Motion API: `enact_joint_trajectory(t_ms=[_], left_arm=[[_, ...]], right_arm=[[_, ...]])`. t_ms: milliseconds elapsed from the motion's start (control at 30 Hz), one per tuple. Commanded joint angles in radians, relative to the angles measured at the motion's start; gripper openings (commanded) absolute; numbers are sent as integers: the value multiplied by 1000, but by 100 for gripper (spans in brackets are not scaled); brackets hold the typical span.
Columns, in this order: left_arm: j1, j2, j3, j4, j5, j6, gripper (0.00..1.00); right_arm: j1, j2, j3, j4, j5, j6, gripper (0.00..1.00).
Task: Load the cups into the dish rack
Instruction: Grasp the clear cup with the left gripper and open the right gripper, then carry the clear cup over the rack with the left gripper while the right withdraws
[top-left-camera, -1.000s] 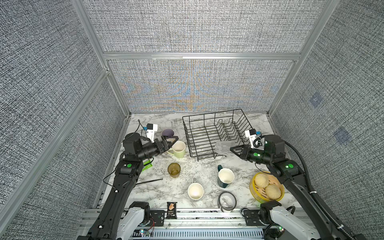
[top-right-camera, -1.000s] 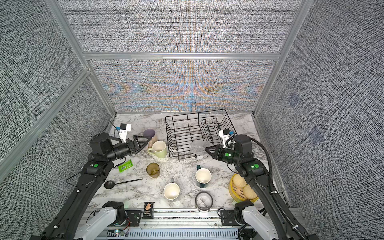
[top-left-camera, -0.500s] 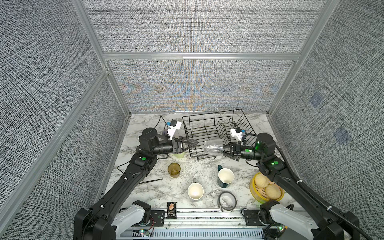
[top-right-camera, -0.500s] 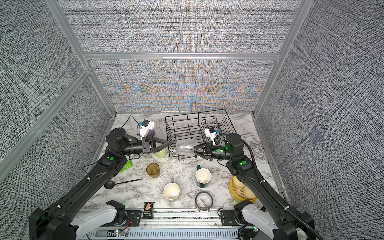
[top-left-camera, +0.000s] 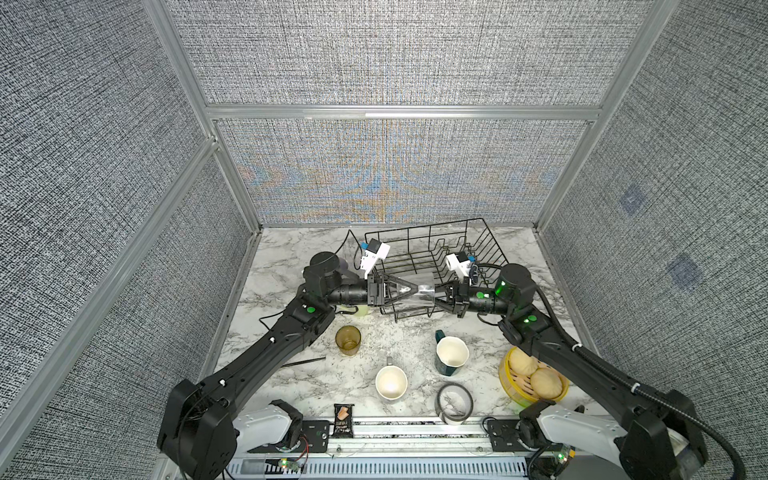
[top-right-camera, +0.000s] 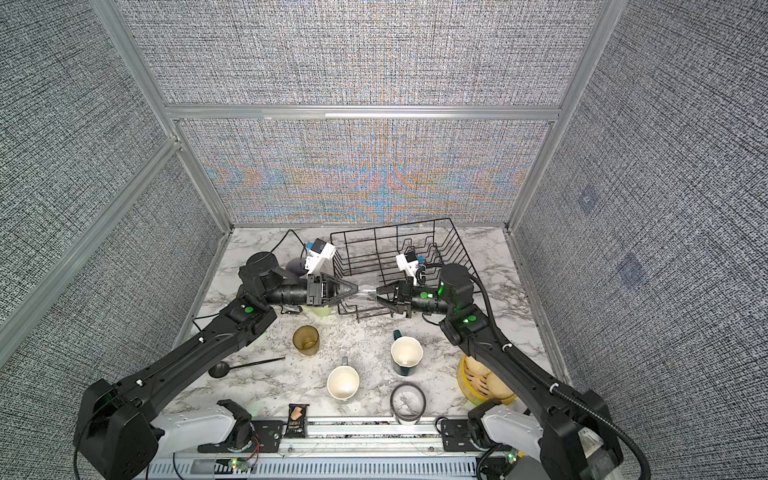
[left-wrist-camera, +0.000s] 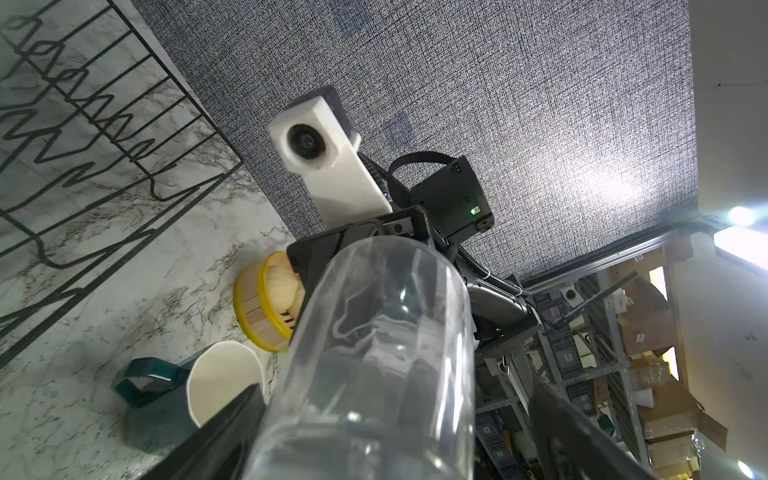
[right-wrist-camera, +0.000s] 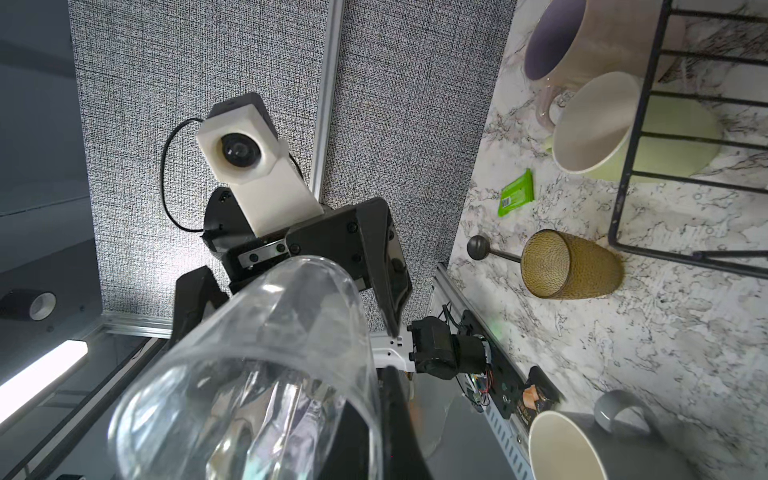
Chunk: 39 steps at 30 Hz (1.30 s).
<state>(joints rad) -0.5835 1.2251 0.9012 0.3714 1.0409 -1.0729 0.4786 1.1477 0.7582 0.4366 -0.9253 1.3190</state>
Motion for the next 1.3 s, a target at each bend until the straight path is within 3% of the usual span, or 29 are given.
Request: enact_joint_trajectory(t_ms=[0,167,567,733,900,1067,1133,1267], left_arm=[[-10,11,10,38,-16,13,96],[-12,35,9,93,-4,-22,82],[-13,47,26,47,-18,0,63],[-13,53,61,-79,-24,73,51],[-13,47,136,-292,-70,208,50],[-13,60,248,-574,-238,401,51],[-11,88,294,-656,-301,461,51],[-11,185,414,-789,-350,566,51]], right_arm=[[8,21,2,107,-4,32,0],[11,52,-17,171,-1,60,0],[9,62,-69,265,18,93,1],[1,53,-74,253,28,80,10],[-17,36,-86,235,24,66,26],[-75,-29,-101,83,17,-19,44],[-106,-79,-97,-49,26,-95,53],[-154,-191,-68,-366,94,-299,59]])
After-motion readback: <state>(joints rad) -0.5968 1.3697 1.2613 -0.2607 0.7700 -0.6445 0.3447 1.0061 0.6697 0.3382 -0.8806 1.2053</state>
